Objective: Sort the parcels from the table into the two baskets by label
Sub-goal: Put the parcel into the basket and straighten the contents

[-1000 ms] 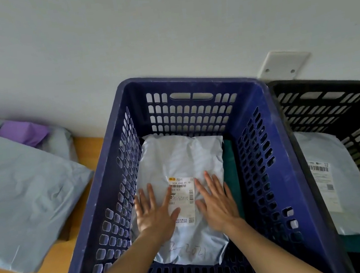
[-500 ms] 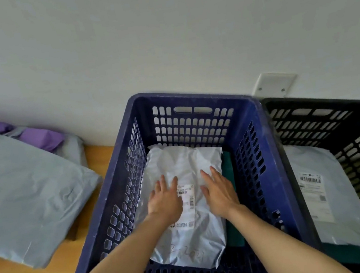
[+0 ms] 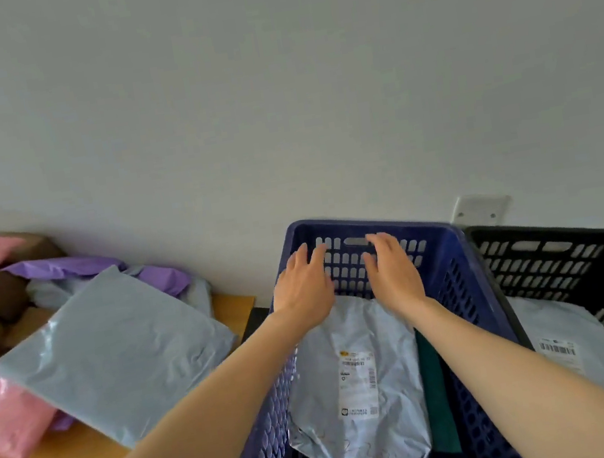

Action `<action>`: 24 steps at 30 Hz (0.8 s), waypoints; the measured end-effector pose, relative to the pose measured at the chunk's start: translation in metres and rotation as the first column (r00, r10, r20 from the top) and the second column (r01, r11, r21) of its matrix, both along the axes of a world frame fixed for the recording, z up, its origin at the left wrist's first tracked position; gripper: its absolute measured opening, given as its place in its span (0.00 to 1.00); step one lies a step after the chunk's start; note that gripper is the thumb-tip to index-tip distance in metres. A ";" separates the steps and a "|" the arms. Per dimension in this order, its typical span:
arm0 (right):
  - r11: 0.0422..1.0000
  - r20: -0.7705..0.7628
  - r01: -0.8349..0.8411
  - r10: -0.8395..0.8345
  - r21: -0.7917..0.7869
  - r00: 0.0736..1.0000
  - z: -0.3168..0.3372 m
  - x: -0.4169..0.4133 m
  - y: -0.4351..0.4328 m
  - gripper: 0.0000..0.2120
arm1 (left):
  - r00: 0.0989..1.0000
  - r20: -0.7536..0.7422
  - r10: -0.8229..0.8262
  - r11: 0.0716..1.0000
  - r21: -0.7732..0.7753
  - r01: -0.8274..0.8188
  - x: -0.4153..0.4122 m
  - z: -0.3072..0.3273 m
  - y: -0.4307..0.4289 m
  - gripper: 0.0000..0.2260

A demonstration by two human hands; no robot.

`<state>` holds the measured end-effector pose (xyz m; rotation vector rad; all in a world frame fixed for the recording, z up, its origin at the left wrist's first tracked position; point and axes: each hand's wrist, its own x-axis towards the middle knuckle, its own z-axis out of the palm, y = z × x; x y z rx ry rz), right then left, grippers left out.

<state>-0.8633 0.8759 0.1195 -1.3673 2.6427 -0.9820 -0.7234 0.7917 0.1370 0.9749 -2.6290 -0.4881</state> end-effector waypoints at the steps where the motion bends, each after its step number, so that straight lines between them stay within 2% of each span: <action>1: 1.000 0.000 -0.001 0.001 -0.009 1.000 0.006 0.008 -0.005 0.19 | 1.000 -0.009 0.002 1.000 -0.015 -0.002 0.010 0.007 -0.005 0.25; 11: 0.997 -0.037 -0.059 0.057 -0.058 0.998 0.029 0.128 -0.061 0.19 | 0.998 -0.010 0.067 0.995 -0.079 -0.067 0.149 0.034 -0.069 0.25; 19: 0.998 -0.053 -0.065 0.064 -0.026 0.997 0.018 0.240 -0.093 0.18 | 0.996 0.014 0.092 0.992 -0.087 -0.091 0.275 0.018 -0.107 0.24; 24: 0.995 -0.021 -0.100 0.099 -0.001 0.995 -0.004 0.313 -0.102 0.17 | 0.991 0.097 0.088 0.994 -0.066 -0.082 0.347 -0.006 -0.112 0.24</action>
